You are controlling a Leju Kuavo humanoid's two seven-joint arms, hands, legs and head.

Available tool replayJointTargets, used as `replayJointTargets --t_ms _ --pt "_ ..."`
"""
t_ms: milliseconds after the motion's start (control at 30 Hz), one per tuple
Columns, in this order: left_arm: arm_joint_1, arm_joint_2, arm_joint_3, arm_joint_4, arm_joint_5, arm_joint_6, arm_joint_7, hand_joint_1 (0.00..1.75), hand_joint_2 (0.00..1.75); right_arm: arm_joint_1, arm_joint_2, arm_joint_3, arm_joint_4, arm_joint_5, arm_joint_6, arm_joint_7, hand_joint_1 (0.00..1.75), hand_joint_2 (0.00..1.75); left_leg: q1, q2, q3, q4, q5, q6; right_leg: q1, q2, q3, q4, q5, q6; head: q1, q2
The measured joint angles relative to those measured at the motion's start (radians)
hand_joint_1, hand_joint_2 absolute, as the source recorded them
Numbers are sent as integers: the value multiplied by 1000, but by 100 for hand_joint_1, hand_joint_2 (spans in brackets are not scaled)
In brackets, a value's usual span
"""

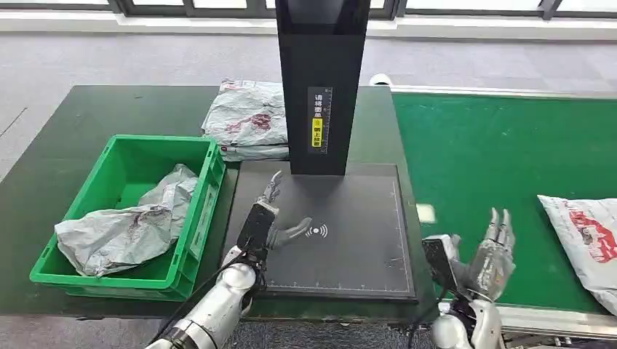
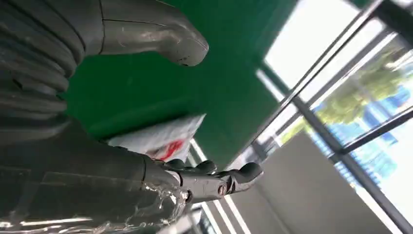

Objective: Moved the parcel from conveyor to table for the left to box.

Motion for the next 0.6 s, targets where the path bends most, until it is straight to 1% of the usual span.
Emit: replayJointTargets --t_ms 67,100,167,233,367,467,600 --pt "0 0 0 11 12 -1 -12 0 175 -18 -29 -117 80 130 0 34 0 175 0 0 0 0 0 1 0 0 0 0 0 0 0 0" --pt "0 0 0 16 13 -1 -15 0 175 -24 -42 -167 114 171 0 42 0 175 0 0 0 0 0 1 0 -1 0 0 0 1 0 0" --pt "0 0 0 24 15 -2 -17 0 175 -32 -61 -247 162 202 0 46 0 175 0 -1 -1 0 0 1 0 -2 0 0 0 1 0 0" --pt "0 0 0 30 15 -1 -21 0 175 -46 -78 -302 206 250 0 89 0 175 0 0 -1 0 0 1 0 -1 0 0 0 1 0 0" --pt "-8 -2 0 41 15 6 -23 0 175 -90 -131 -371 337 407 0 227 0 175 0 1 -1 0 0 1 0 0 -1 0 0 1 0 0" --pt "-14 -2 0 47 15 10 -23 0 175 -122 -180 -413 437 454 0 286 0 175 0 0 -1 0 0 1 0 -1 -1 0 0 1 0 0" --pt "-20 -6 0 57 11 21 -13 0 175 -137 -218 -446 532 510 0 359 0 175 0 0 -1 0 0 1 0 -1 -1 0 0 1 0 0"
